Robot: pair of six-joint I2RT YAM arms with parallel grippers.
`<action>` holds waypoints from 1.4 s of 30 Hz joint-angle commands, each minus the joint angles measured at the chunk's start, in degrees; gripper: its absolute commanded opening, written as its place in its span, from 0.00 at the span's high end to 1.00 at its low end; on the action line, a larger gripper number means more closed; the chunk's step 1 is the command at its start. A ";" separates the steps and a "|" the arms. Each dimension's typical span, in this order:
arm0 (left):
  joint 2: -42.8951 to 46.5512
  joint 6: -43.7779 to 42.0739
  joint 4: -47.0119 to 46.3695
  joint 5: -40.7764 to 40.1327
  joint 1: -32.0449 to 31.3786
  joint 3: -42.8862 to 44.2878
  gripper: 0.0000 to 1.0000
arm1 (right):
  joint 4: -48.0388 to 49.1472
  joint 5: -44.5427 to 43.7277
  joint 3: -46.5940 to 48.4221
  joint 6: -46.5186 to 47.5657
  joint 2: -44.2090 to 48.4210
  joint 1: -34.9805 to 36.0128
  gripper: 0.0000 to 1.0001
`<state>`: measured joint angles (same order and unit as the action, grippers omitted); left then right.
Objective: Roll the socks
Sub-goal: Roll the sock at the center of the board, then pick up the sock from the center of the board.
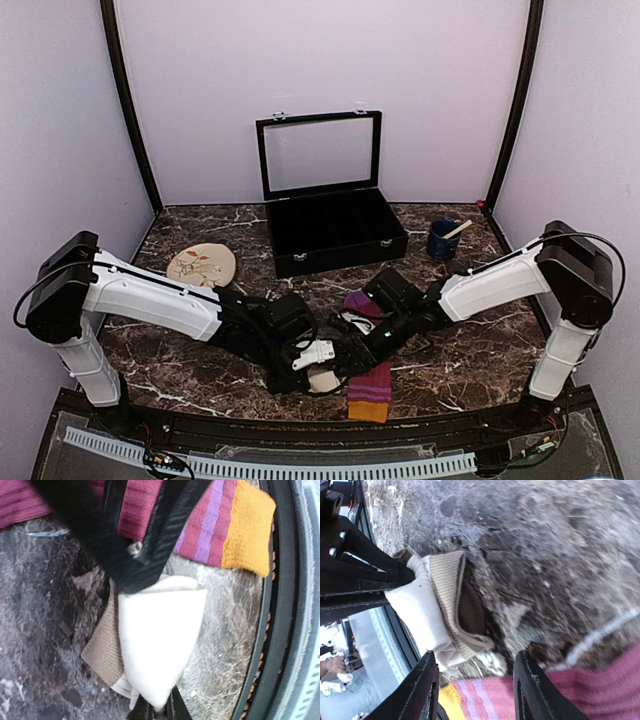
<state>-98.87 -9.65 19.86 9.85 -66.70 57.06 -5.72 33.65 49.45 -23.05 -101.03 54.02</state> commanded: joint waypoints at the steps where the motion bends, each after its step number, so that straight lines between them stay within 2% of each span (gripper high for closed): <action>1: -2.69 -1.10 7.41 7.84 1.49 3.95 1.00 | 0.70 -4.57 -3.01 0.73 4.38 -0.32 0.53; 13: -9.73 -2.38 12.91 18.77 5.46 10.59 1.00 | 5.58 -15.75 -12.02 1.08 15.78 1.57 0.52; 25: -13.37 -2.93 15.82 26.08 9.59 12.74 1.00 | 4.92 -33.24 -14.26 2.53 21.47 13.04 0.52; 33: -15.44 -4.60 17.81 29.26 11.09 14.46 1.00 | 0.12 -41.29 -12.08 6.68 22.05 20.40 0.52; 42: -17.10 -5.42 19.20 32.16 11.94 15.41 1.00 | -4.63 -47.97 -5.87 15.73 18.00 26.06 0.51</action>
<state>-114.41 -13.56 35.11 41.39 -54.89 71.96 -8.62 -9.74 39.90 -12.97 -80.93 77.95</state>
